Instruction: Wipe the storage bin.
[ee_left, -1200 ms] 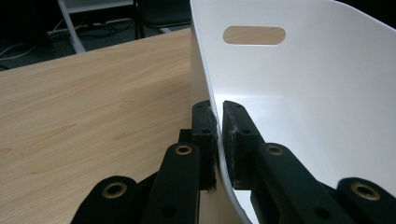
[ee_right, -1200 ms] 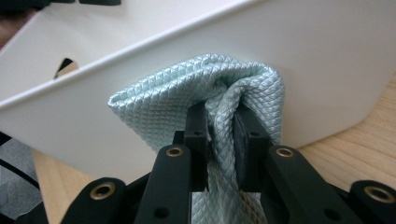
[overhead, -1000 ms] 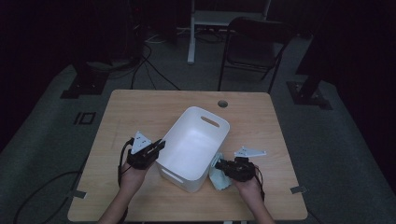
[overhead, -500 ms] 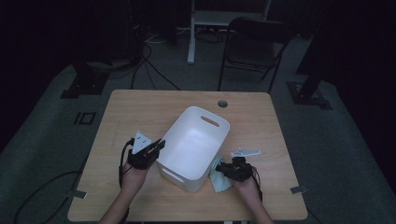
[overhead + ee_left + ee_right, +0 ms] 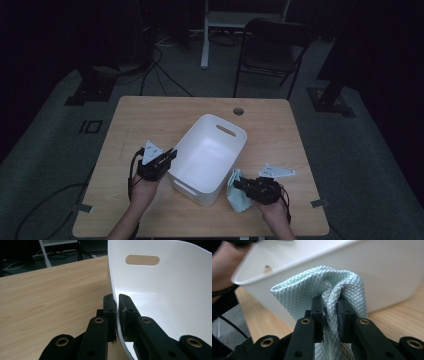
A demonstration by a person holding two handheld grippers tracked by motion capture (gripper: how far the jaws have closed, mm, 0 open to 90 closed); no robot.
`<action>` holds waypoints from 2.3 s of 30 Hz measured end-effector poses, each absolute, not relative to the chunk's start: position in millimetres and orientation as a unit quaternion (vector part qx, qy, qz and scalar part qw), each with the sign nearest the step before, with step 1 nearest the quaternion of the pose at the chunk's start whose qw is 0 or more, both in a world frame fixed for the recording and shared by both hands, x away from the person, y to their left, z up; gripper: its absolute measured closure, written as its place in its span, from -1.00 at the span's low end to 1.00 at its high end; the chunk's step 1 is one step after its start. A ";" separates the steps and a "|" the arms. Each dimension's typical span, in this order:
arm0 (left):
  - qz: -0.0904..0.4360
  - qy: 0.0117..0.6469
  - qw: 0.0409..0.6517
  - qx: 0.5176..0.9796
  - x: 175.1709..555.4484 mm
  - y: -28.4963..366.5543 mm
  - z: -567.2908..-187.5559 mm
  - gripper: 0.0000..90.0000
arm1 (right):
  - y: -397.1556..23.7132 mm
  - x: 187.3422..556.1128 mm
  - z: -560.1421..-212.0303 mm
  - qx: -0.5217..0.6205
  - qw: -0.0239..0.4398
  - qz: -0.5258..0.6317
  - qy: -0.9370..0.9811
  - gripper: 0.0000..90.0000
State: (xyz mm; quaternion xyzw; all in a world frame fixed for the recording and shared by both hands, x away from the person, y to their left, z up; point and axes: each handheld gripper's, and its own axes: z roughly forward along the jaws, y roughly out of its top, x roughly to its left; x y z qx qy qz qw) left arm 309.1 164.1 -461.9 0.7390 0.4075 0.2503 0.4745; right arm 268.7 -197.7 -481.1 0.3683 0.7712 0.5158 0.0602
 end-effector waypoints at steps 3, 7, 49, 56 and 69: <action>0.249 0.407 0.475 0.739 309.4 164.1 -461.9 0.89 | -193.9 266.1 -475.4 0.358 0.063 0.529 0.767 0.73; 0.245 0.404 0.475 0.742 309.9 163.8 -461.6 0.89 | -182.7 269.2 -476.9 0.349 0.074 0.517 0.778 0.73; 0.258 0.415 0.474 0.732 307.9 160.3 -462.6 0.87 | -180.1 291.9 -519.6 0.389 0.032 0.459 0.798 0.73; 0.260 0.415 0.471 0.733 307.9 159.9 -462.2 0.87 | -189.2 264.0 -481.9 0.344 0.035 0.526 0.777 0.73; 0.246 0.406 0.483 0.736 309.9 161.8 -462.9 0.86 | -168.0 260.4 -477.2 0.337 0.045 0.529 0.778 0.72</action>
